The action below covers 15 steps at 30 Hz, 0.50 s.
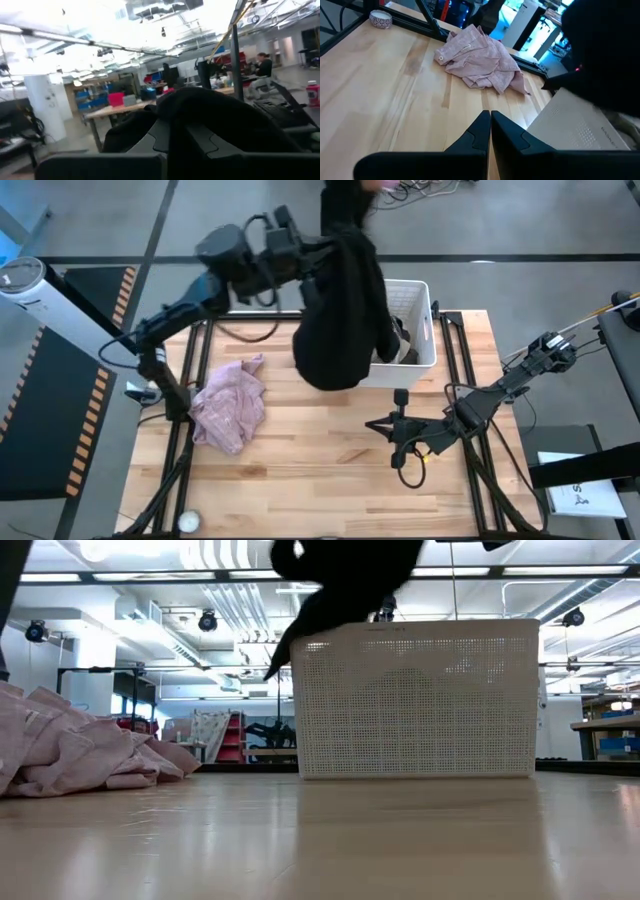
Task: Sort clothes
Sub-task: Put the black shirt into the white laundry bin
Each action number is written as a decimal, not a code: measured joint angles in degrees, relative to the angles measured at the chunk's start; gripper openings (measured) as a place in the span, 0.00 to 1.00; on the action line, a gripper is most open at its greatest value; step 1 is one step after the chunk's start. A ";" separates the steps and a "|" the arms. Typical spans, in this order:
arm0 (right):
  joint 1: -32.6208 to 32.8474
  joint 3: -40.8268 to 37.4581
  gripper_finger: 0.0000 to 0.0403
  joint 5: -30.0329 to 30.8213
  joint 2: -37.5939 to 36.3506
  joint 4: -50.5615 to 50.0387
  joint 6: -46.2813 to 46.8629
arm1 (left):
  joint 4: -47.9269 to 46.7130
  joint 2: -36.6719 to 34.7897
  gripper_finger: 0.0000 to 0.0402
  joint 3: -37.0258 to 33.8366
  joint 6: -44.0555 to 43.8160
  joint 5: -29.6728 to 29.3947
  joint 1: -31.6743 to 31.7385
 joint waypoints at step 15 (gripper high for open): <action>0.00 0.09 0.00 0.00 -0.04 0.16 -0.49 | 0.70 10.98 0.23 0.00 -8.80 3.12 7.73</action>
